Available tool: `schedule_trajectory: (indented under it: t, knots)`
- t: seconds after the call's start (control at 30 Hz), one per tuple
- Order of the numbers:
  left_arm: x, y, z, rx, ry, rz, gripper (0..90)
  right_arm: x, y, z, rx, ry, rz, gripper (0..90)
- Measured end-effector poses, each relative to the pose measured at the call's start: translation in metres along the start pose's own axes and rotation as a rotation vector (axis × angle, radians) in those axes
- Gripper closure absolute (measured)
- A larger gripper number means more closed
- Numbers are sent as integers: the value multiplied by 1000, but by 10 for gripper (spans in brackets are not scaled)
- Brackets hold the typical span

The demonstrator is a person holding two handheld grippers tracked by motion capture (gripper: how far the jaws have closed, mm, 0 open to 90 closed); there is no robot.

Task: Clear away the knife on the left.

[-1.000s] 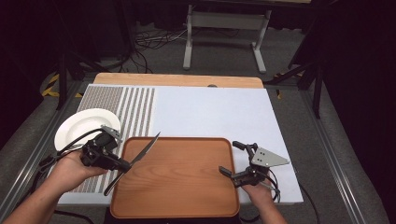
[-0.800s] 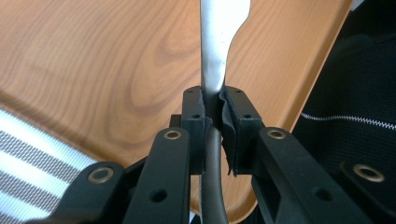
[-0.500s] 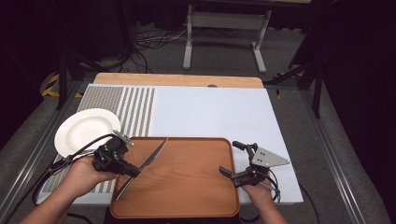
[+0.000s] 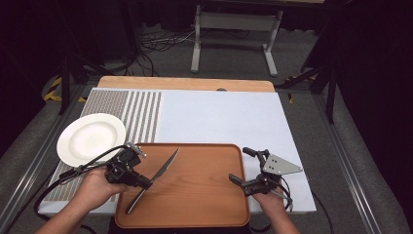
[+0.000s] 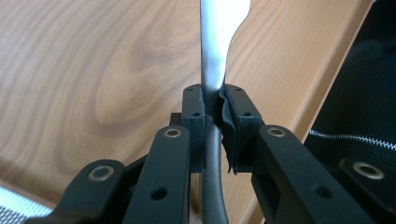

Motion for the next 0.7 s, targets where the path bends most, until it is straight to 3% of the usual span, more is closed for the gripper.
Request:
schedule_trajectory:
  t: [0.6, 0.7]
  knots:
    - [1, -15, 1, 24, 25, 41, 804, 1, 0, 0, -2, 1, 4, 4]
    - [2, -16, 0, 40, 33, 63, 803, 1, 1, 1, -3, 1, 3, 4]
Point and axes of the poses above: each handheld gripper's, and its own axes: y roughly backward along the jaws, z roughly out of its top, x roughly to its left, the point moved 6 cm from there along -y, roughly forward along the jaws, and after that the axes turned 9 degrees about -y, right-handed, at the moved point
